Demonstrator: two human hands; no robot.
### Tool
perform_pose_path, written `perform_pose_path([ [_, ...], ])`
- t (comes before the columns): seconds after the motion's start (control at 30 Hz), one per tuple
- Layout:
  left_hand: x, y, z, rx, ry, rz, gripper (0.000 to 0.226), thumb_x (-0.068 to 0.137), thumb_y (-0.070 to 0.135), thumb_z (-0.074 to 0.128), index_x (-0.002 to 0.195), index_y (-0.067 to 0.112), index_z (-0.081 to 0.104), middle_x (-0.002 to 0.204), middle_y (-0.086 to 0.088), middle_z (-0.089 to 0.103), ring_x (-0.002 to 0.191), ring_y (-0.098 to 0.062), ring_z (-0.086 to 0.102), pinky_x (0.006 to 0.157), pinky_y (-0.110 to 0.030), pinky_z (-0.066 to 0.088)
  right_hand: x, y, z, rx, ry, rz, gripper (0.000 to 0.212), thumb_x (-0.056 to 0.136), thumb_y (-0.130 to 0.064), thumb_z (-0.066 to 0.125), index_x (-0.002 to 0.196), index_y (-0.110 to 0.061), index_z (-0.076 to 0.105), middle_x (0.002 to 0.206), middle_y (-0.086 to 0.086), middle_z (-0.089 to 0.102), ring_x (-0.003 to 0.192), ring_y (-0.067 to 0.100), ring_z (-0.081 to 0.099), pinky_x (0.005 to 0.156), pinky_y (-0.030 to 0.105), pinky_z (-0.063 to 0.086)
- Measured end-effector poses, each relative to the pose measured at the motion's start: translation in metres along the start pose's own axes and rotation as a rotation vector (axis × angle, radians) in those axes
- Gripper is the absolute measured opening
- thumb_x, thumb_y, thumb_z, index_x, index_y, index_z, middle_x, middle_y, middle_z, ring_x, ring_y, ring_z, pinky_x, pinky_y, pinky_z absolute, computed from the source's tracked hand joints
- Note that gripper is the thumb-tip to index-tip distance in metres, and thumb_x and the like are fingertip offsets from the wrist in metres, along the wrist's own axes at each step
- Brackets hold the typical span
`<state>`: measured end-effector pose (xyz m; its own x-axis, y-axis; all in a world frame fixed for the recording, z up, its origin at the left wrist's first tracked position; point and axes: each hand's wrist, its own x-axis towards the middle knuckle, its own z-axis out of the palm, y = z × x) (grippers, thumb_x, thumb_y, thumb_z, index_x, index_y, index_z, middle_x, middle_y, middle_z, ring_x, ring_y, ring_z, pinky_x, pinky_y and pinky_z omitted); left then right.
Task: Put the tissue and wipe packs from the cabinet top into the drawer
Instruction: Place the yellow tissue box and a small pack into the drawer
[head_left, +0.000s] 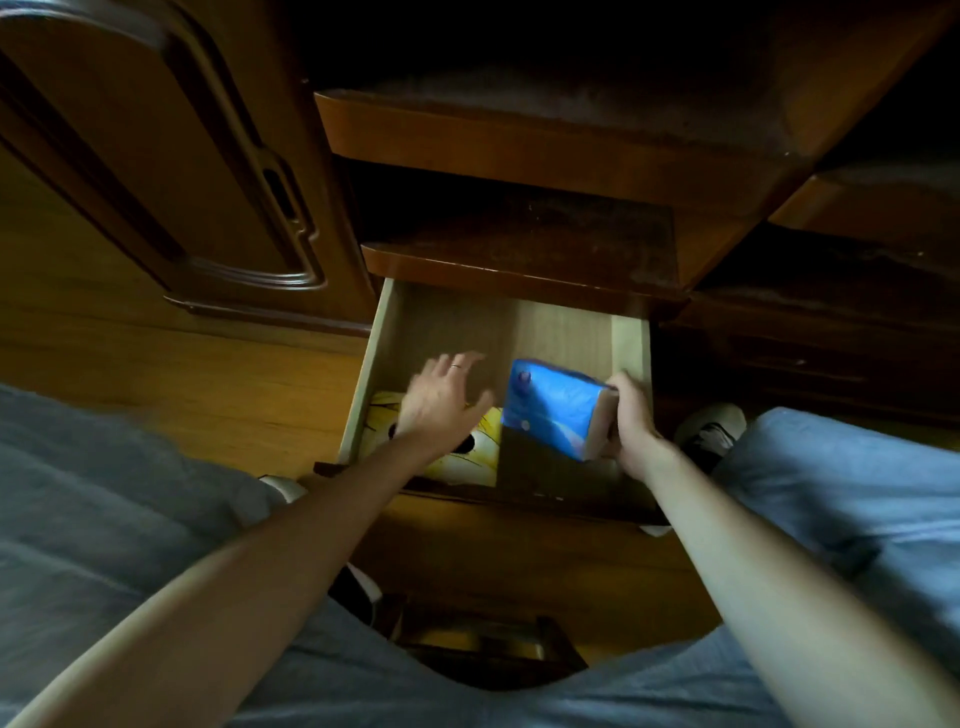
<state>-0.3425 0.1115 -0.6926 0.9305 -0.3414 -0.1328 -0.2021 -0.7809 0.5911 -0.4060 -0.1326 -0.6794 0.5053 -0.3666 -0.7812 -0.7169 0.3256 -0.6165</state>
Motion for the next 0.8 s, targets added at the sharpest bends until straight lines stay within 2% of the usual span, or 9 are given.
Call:
perform_pose_path([
  [0.1,0.005,0.042,0.009,-0.865,-0.312,-0.491,0.077,0.081,0.072,0.064,0.137,0.021,0.051,0.122,-0.004,0.069,0.106,-0.023,0.070,0.091,-0.048,0.058,-0.004,-0.007,0.000,0.168,-0.157,0.068,0.060,0.081,-0.064,0.052,0.104,-0.012,0.072,0.096,0.012,0.080,0.078,0.029,0.079,0.051,0.035,0.058],
  [0.2,0.011,0.042,0.008,-1.201,-0.303,-0.621,0.069,0.071,0.062,0.081,0.120,0.016,0.065,0.111,-0.009,0.076,0.091,-0.022,0.076,0.069,-0.039,0.062,-0.013,-0.010,0.000,0.028,-0.206,0.026,0.050,0.103,-0.053,0.041,0.103,-0.015,0.073,0.104,0.014,0.078,0.077,0.025,0.077,0.052,0.030,0.058],
  [0.3,0.018,0.034,-0.002,-0.903,-0.277,-0.475,0.066,0.067,0.062,0.083,0.109,0.014,0.066,0.107,-0.007,0.075,0.086,-0.018,0.075,0.070,-0.036,0.063,-0.017,-0.014,-0.003,-0.396,-0.251,-0.300,0.038,0.104,-0.048,0.044,0.127,-0.027,0.065,0.127,0.003,0.069,0.103,0.012,0.069,0.074,0.026,0.053],
  [0.37,0.023,0.035,-0.006,-0.737,-0.291,-0.347,0.072,0.068,0.067,0.080,0.115,0.015,0.063,0.109,-0.003,0.071,0.096,-0.018,0.072,0.081,-0.038,0.061,-0.023,-0.015,0.001,-0.522,-0.421,-0.273,0.051,0.092,-0.067,0.057,0.133,-0.037,0.056,0.127,-0.013,0.065,0.109,0.004,0.063,0.081,0.025,0.049],
  [0.43,0.026,0.038,-0.010,-0.761,-0.304,-0.258,0.074,0.069,0.070,0.076,0.122,0.020,0.062,0.112,0.000,0.069,0.100,-0.017,0.070,0.079,-0.034,0.061,-0.027,-0.013,0.007,-0.600,-0.477,-0.244,0.065,0.077,-0.070,0.074,0.130,-0.040,0.051,0.123,-0.020,0.063,0.105,-0.002,0.062,0.078,0.020,0.048],
  [0.5,0.027,0.039,-0.012,-0.853,-0.274,-0.234,0.065,0.071,0.064,0.078,0.119,0.024,0.063,0.112,0.000,0.069,0.098,-0.014,0.071,0.073,-0.028,0.061,-0.022,-0.006,0.011,-0.488,-0.443,-0.252,0.068,0.075,-0.060,0.080,0.133,-0.037,0.051,0.125,-0.013,0.066,0.102,0.002,0.068,0.073,0.018,0.053],
  [0.63,0.025,0.031,-0.006,-0.937,-0.107,-0.332,0.054,0.087,0.053,0.070,0.126,0.017,0.060,0.117,-0.004,0.069,0.099,-0.016,0.072,0.084,-0.036,0.061,-0.007,0.001,0.008,-0.144,-0.287,-0.281,0.074,0.078,-0.049,0.082,0.138,-0.027,0.044,0.128,0.003,0.066,0.088,0.002,0.074,0.063,0.019,0.058],
  [0.73,0.022,0.013,0.002,-0.263,-0.093,-0.167,0.052,0.097,0.056,0.052,0.130,0.017,0.059,0.122,-0.005,0.065,0.107,-0.020,0.064,0.091,-0.041,0.054,0.004,0.001,0.005,-0.245,-0.114,-0.380,0.074,0.085,-0.040,0.082,0.134,-0.034,0.026,0.118,-0.008,0.063,0.085,0.005,0.074,0.062,0.022,0.058],
  [0.8,0.016,-0.002,0.005,0.082,-0.259,-0.061,0.059,0.096,0.053,0.055,0.145,0.021,0.048,0.143,-0.007,0.052,0.130,-0.028,0.049,0.103,-0.045,0.047,0.014,0.009,0.001,-0.403,-0.025,-0.389,0.078,0.086,-0.038,0.081,0.140,-0.030,0.026,0.119,-0.009,0.059,0.095,0.011,0.067,0.077,0.035,0.057],
])
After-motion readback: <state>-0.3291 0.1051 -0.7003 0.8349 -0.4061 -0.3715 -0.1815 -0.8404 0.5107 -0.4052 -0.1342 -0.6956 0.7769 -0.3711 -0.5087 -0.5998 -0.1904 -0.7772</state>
